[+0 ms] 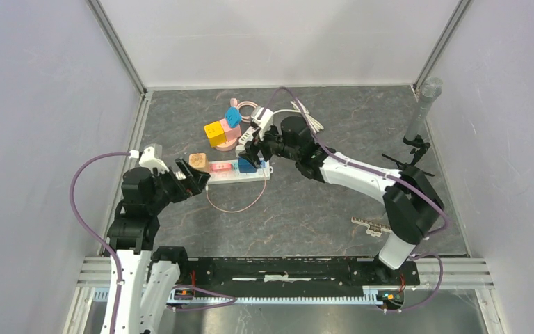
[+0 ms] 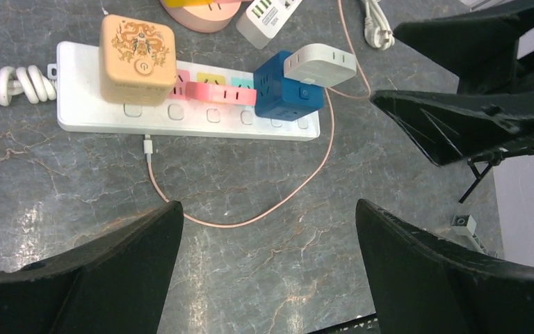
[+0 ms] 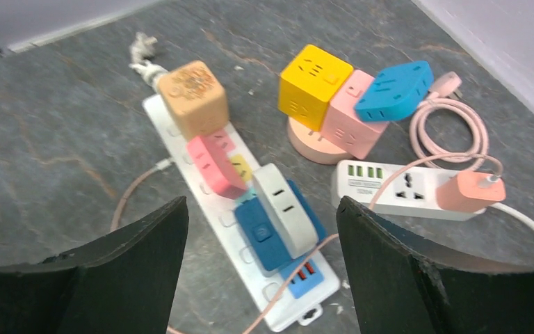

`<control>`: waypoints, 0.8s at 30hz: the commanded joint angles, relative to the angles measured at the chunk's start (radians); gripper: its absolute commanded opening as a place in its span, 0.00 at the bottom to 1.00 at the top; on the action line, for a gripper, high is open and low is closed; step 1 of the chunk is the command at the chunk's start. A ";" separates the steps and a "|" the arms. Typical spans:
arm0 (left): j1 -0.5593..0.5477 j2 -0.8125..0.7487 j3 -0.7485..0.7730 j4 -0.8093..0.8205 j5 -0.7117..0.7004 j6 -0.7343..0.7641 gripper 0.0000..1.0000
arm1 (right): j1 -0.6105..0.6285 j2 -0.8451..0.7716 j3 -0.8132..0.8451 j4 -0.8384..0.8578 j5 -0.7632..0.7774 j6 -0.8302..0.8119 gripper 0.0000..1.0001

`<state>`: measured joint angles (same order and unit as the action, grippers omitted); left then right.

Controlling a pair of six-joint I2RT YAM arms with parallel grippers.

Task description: Pull the plug off the socket

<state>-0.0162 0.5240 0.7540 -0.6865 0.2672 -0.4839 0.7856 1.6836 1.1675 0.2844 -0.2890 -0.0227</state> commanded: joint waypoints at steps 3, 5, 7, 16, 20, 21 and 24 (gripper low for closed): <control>0.003 0.021 -0.008 0.006 0.031 -0.026 1.00 | 0.005 0.123 0.107 -0.074 0.078 -0.214 0.83; 0.003 0.026 -0.011 0.006 0.036 -0.034 1.00 | 0.003 0.160 0.159 -0.124 0.048 -0.249 0.81; 0.002 0.028 -0.016 0.008 0.035 -0.040 1.00 | 0.001 0.200 0.230 -0.205 0.010 -0.263 0.76; 0.002 0.037 -0.017 0.010 0.040 -0.043 1.00 | -0.008 0.251 0.302 -0.348 -0.089 -0.286 0.56; 0.002 0.053 -0.002 0.001 0.061 -0.072 1.00 | -0.009 0.266 0.331 -0.415 -0.095 -0.322 0.42; 0.002 0.056 -0.002 0.002 0.064 -0.080 1.00 | -0.010 0.268 0.337 -0.425 -0.093 -0.328 0.38; 0.003 0.068 -0.007 0.002 0.085 -0.085 1.00 | -0.009 0.272 0.349 -0.447 -0.076 -0.333 0.24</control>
<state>-0.0162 0.5800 0.7330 -0.6876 0.3004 -0.5255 0.7769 1.9400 1.4670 -0.0975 -0.3592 -0.3317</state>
